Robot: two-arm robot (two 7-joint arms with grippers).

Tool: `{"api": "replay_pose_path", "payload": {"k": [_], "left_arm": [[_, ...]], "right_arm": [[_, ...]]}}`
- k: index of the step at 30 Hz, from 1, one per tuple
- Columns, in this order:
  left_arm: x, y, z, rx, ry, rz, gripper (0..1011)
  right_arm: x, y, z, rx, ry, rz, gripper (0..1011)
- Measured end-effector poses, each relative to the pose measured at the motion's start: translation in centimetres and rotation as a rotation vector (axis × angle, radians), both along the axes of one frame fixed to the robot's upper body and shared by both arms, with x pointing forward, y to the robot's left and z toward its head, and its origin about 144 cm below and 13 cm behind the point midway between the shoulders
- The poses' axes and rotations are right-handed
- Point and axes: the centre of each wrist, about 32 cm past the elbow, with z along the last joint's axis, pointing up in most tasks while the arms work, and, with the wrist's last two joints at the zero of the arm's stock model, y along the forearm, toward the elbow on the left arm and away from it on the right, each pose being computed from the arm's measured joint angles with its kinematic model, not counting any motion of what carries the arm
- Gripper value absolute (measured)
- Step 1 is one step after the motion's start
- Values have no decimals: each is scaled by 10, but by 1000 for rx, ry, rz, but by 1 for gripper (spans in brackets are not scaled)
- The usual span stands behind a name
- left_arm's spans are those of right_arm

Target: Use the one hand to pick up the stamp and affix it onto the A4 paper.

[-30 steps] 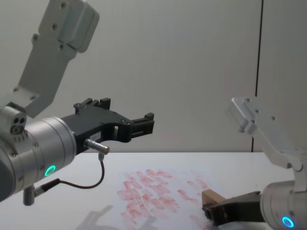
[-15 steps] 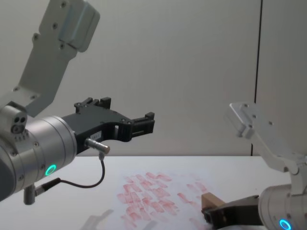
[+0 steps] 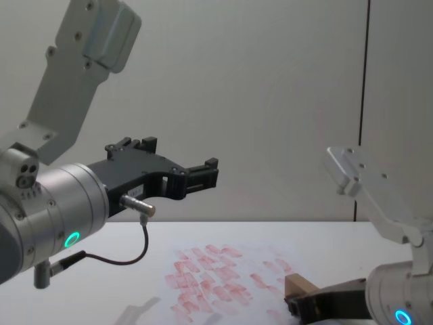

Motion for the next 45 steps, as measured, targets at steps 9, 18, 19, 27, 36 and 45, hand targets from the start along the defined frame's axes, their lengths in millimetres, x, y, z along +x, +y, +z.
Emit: {"api": "replay_pose_path", "payload": {"k": [9, 18, 19, 27, 36, 45], "left_arm": [[0, 0, 0, 0, 0, 0, 993], [0, 0, 0, 0, 0, 0, 993], [0, 0, 0, 0, 0, 0, 993], [0, 0, 0, 0, 0, 0, 993], [0, 0, 0, 0, 0, 0, 993], [0, 0, 0, 0, 0, 0, 993]], "right_arm": [[0, -2, 0, 20, 18, -7, 235], [-1, -3, 1, 31, 17, -12, 235], [-1, -3, 2, 31, 13, -12, 235], [-6, -5, 9, 37, -29, -11, 235], [-11, -6, 26, 54, -134, -9, 234], [-16, -9, 53, 76, -284, -18, 234]]}}
